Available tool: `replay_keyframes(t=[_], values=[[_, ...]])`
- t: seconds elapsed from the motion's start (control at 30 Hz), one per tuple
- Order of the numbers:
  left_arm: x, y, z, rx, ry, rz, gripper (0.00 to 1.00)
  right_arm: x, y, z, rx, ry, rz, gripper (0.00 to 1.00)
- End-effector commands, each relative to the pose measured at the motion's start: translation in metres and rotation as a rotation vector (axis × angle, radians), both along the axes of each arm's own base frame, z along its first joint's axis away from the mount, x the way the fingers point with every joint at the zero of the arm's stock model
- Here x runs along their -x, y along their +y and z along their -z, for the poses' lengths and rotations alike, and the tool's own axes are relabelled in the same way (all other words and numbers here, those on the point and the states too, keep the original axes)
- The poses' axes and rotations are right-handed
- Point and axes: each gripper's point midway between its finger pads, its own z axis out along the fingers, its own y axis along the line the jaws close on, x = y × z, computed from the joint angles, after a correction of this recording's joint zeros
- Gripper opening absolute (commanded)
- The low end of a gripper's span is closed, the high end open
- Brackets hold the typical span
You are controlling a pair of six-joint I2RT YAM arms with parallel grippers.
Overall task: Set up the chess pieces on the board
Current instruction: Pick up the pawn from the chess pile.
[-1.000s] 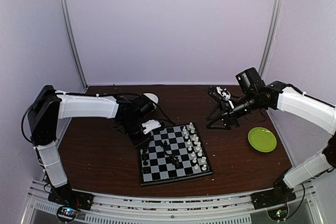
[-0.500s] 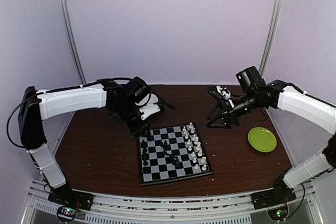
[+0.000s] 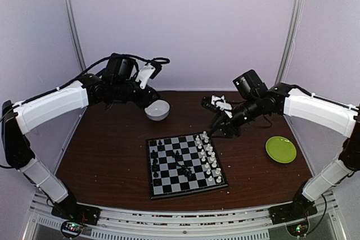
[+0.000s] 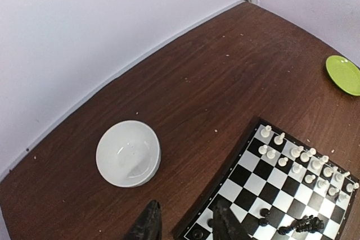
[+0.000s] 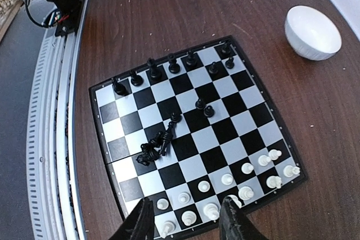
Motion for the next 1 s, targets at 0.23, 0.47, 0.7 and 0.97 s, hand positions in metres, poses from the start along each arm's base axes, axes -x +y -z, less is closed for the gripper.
replay_keyframes(t=[0.23,0.47,0.7,0.97], values=[[0.001,0.084,-0.079,0.281,-0.315,-0.281,0.95,0.002,0.041,0.067,0.261,-0.055,-0.029,0.4],[0.0,0.088,-0.07,0.249,-0.281,-0.277,0.87,-0.034,0.083,0.082,0.291,-0.018,0.006,0.41],[0.002,0.08,-0.072,0.209,-0.242,-0.224,0.74,-0.038,0.108,0.107,0.359,0.058,-0.049,0.43],[0.005,0.081,-0.075,0.208,-0.249,-0.221,0.74,-0.035,0.113,0.13,0.401,0.104,-0.064,0.4]])
